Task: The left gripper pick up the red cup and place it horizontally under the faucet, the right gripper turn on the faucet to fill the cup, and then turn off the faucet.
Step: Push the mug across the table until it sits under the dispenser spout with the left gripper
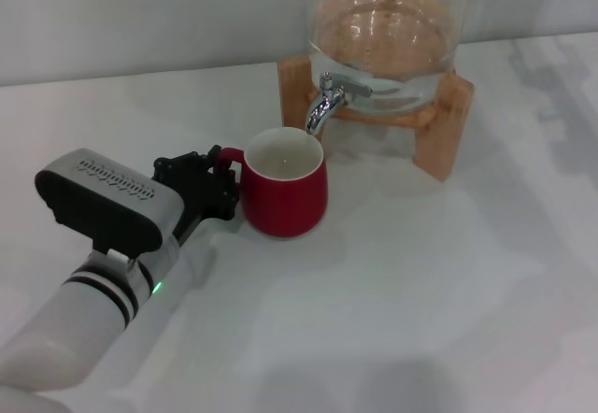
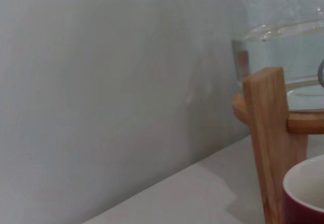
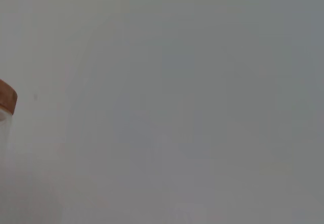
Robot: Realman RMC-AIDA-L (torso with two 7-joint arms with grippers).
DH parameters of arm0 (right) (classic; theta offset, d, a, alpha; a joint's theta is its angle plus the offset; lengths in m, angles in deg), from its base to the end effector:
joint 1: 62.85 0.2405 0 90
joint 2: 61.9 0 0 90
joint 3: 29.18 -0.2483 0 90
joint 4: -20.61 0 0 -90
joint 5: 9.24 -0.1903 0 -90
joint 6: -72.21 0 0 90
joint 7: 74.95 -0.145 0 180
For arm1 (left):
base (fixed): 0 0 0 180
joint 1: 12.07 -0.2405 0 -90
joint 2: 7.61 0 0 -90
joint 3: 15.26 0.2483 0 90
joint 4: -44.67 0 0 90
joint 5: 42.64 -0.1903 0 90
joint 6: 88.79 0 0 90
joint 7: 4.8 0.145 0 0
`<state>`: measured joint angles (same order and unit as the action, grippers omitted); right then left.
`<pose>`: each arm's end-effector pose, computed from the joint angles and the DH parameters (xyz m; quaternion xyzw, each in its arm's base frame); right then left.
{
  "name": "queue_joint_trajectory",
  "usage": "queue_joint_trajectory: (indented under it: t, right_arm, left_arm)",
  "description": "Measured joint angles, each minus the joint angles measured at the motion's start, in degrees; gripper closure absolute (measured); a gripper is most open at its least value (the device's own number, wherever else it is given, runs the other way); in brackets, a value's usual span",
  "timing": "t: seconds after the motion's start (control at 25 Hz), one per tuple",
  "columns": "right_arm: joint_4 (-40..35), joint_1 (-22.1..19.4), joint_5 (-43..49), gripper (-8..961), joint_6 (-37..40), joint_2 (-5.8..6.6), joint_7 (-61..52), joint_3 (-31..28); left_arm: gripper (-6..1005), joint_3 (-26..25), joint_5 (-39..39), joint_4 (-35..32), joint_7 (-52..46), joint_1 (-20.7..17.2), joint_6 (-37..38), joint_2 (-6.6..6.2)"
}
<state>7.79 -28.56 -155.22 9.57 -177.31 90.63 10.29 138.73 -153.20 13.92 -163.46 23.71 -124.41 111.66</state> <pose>0.2934 0.3913 0.1076 -0.6294 0.1476 0.3102 0.6970 -0.2124 0.3396 -0.1162 -0.8655 -0.1538 -0.1572 0.4500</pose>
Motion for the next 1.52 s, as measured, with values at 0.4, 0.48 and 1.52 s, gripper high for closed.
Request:
queue_joint_trajectory:
  t: [0.4,0.48,1.52]
  right_arm:
    - [0.0,0.0,0.0,278,-0.3,0.0,0.1,0.7]
    - [0.0,0.0,0.0,278,-0.3,0.0,0.1,1.1]
    - [0.2,0.2,0.0,278,-0.3,-0.16,0.0,2.1]
  left_arm:
    - [904,-0.7,0.0,-0.1,0.0,2.6,3.5,0.06]
    - [904,-0.7,0.0,-0.1,0.1,3.0,4.1,0.08]
    - [899,-2.2,-0.1,-0.2,-0.2,5.2,9.7,0.26]
